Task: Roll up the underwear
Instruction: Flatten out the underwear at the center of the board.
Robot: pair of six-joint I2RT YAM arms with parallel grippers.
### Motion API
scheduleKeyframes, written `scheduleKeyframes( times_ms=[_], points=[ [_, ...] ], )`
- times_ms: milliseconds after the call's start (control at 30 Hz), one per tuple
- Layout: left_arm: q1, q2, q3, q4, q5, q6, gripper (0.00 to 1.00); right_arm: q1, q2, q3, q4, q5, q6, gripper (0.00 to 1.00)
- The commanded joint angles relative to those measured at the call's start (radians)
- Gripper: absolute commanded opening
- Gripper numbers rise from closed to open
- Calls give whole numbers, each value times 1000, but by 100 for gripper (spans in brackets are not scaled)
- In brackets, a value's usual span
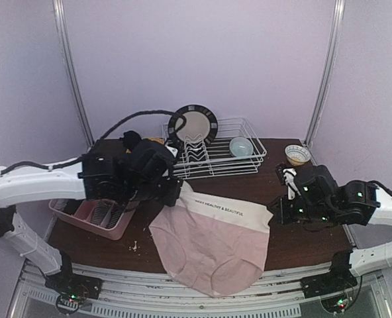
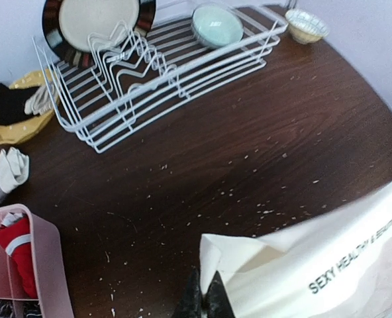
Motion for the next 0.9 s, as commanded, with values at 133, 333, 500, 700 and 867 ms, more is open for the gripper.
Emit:
scheduleKeyframes(
  times_ms=[133,333,500,700,867],
  points=[
    [205,470,157,238,297,76,0,-298,160,-191,209,-108,29,0],
    [275,699,334,245,306,79,0,-363,324,-169,218,-18,62,0],
    [327,800,439,259,375,89,0,-422,469,-120,286,-16,60,0],
    [332,829,524,216,422,145,47,-451,565,-41,290,-64,37,0],
    [328,677,401,264,477,121,98,-448,449,-33,212,-143,22,54]
  ],
)
